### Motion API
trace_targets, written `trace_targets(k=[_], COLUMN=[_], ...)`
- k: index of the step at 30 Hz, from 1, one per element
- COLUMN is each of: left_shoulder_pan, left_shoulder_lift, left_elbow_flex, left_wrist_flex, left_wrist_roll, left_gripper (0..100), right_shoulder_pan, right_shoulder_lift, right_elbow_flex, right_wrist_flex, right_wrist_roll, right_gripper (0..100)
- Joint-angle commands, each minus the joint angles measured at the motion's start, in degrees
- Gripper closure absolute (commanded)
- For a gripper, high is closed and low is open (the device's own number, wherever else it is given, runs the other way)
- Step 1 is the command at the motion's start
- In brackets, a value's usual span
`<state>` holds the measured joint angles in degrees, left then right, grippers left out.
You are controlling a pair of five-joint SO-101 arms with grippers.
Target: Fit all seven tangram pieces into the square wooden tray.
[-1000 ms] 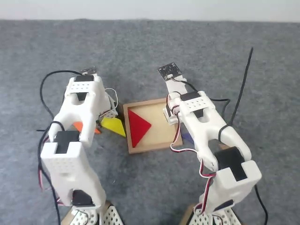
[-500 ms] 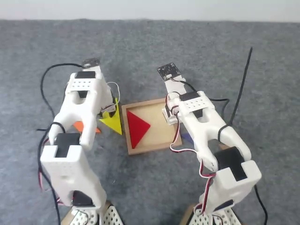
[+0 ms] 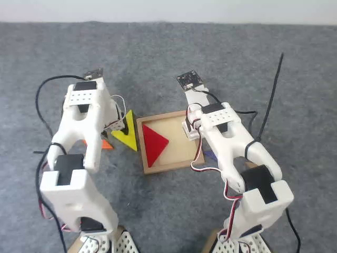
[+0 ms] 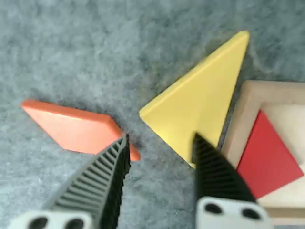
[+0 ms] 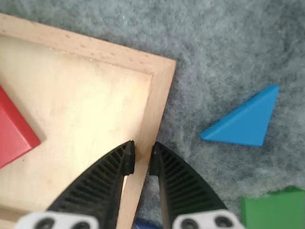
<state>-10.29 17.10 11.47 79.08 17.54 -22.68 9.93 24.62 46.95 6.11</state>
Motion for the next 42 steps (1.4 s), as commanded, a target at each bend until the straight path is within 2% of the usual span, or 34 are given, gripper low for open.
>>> trace_targets(k=[1, 8, 13, 20, 24, 28, 31, 35, 42], left_shoulder_pan=[-0.1, 1.9, 2.7, -0.4, -0.9, -0.3, 0.4, -2.2, -1.3], left_shoulder_lift=[-1.8, 0.0, 0.1, 4.9, 8.1, 8.9, 9.3, 9.2, 9.3], left_elbow_flex=[-0.4, -0.5, -0.2, -0.7, -4.6, -5.5, -5.8, -6.3, -6.2], left_wrist_flex=[-1.9, -6.1, -6.2, -6.2, -3.2, -3.1, -2.8, -3.5, -3.5], left_wrist_roll=[-1.5, -6.4, -6.2, -4.5, -4.3, 0.2, 0.4, -0.6, -1.7], left_gripper=[72, 69, 69, 69, 69, 69, 69, 69, 70], right_shoulder_pan=[-0.7, -0.7, -0.7, -0.7, -0.7, -0.7, -0.7, -0.7, -0.7], right_shoulder_lift=[-1.0, -1.0, -1.0, -1.0, -1.0, -1.0, -1.0, -1.1, -1.1], right_elbow_flex=[-3.0, -3.0, -3.0, -3.0, -3.0, -3.0, -3.0, -3.0, -3.0], right_wrist_flex=[0.2, 0.3, 0.3, 0.3, 0.2, 0.1, 0.3, 0.4, 0.4], right_wrist_roll=[-0.4, -0.4, -0.4, -0.4, -0.4, -0.4, -0.4, -0.4, -0.4], right_gripper=[99.1, 99.1, 99.1, 99.1, 99.1, 99.1, 99.1, 99.1, 99.1])
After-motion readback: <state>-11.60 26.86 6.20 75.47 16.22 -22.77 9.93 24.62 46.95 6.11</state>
